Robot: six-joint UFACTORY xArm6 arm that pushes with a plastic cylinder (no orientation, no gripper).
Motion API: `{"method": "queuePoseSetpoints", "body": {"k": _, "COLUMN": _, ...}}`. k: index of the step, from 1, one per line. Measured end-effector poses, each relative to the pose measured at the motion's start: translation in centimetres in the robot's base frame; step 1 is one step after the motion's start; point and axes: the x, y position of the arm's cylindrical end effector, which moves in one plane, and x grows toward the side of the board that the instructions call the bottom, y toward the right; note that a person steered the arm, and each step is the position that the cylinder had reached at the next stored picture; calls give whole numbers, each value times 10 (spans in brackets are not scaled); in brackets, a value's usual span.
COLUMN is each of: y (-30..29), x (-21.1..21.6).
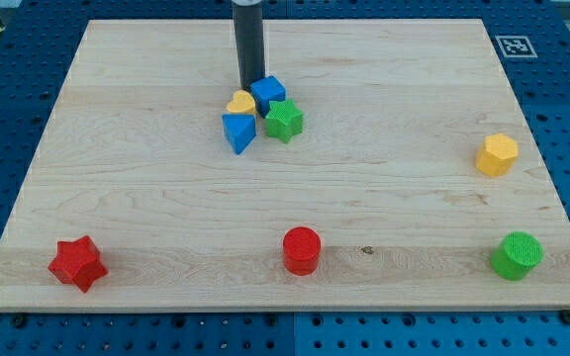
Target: Move the yellow hexagon into green star and blue cube
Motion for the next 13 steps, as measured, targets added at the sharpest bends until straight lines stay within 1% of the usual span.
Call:
{"method": "queuePoseSetpoints", "body": {"k": 1, "y": 0, "x": -45}}
{"method": "queuePoseSetpoints", "body": {"k": 2, "y": 72, "x": -71}}
{"method": "queuePoseSetpoints", "body": {"k": 3, "y": 174, "x": -33}}
{"method": "queuePoseSetpoints", "body": {"k": 4, "y": 236, "x": 5}}
{"method": "queuePoseSetpoints", "body": {"k": 5, "y": 320, "x": 25}}
{"method": "queuePoseSetpoints", "body": {"k": 6, "y": 373, "x": 81}}
{"method": "queuePoseSetpoints", "body": {"k": 7, "y": 392, "x": 129}}
{"method": "queuePoseSetpoints", "body": {"k": 8, "y": 371, "x": 155}}
{"method": "queuePoseSetpoints", "body": {"k": 9, "y": 324, "x": 147}}
{"method": "queuePoseSetpoints", "body": {"k": 11, "y": 255, "x": 92}}
{"method": "queuePoseSetpoints", "body": {"k": 12, "y": 217, "x": 68}}
{"method": "queuePoseSetpoints", "body": {"k": 13, "y": 192, "x": 49}}
